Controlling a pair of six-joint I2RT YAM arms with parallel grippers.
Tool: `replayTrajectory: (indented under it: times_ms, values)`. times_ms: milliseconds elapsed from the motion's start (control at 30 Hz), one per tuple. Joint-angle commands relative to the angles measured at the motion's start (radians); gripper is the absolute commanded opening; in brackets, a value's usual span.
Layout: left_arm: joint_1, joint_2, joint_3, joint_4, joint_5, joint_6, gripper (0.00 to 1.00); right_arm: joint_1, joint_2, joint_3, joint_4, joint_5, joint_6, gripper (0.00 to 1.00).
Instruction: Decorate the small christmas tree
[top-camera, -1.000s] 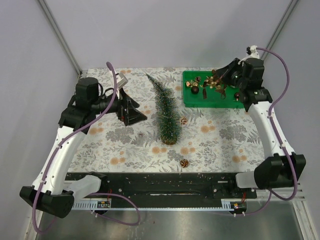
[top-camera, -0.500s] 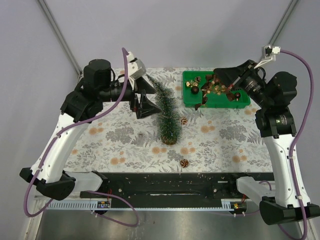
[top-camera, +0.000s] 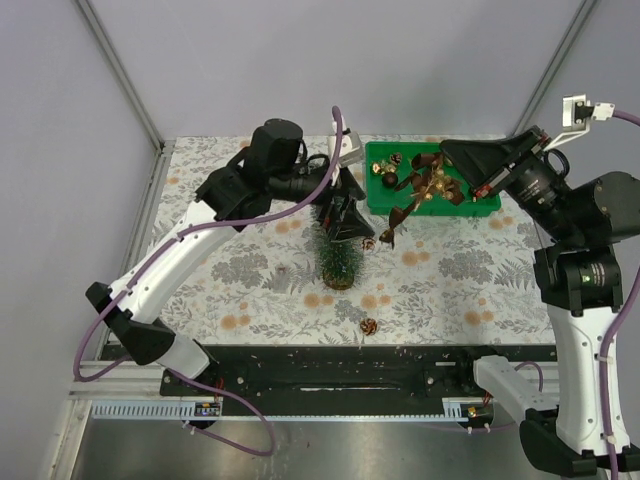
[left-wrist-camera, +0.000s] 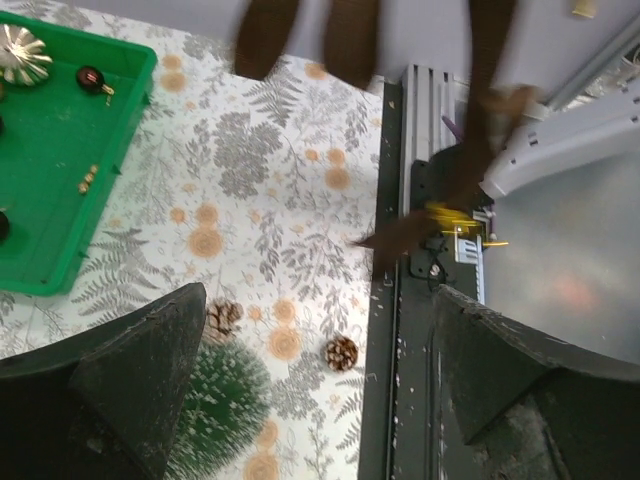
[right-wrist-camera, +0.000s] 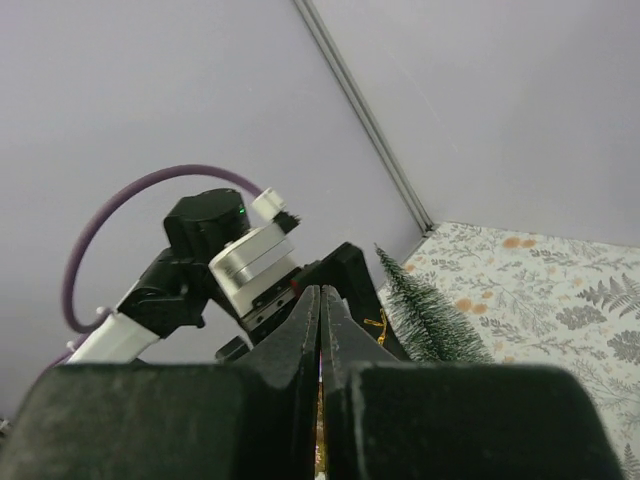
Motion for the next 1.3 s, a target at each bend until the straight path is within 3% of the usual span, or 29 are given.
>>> replayTrajectory:
  times_ms: [0, 267, 433, 600, 733, 1067, 1267]
  values:
    - [0.001, 0.022, 0.105, 0.125, 0.031, -0.052, 0.99, -0.001, -0.021, 0.046, 0.047, -0.040, 0.042, 0.00]
    - [-0.109, 0.042, 0.059, 0.128, 0.283, -0.109, 0.99, -0.001, -0.039, 0.040, 0.110, -0.075, 0.108, 0.00]
    - [-0.148, 0.083, 0.112, 0.134, 0.242, -0.112, 0.99, -0.001, -0.039, 0.012, 0.154, -0.098, 0.148, 0.00]
    - [-0.078, 0.071, 0.177, 0.140, 0.186, -0.118, 0.99, -0.003, -0.041, 0.012, 0.134, -0.115, 0.129, 0.00]
    - [-0.019, 0.025, 0.143, 0.162, 0.212, -0.149, 0.99, -0.003, -0.044, -0.010, 0.168, -0.122, 0.148, 0.00]
    - [0.002, -0.009, 0.134, 0.169, 0.208, -0.176, 0.98, -0.003, -0.021, -0.068, 0.263, -0.193, 0.217, 0.00]
    - [-0.004, 0.017, 0.145, 0.222, 0.218, -0.225, 0.92, -0.003, -0.007, -0.100, 0.320, -0.213, 0.258, 0.00]
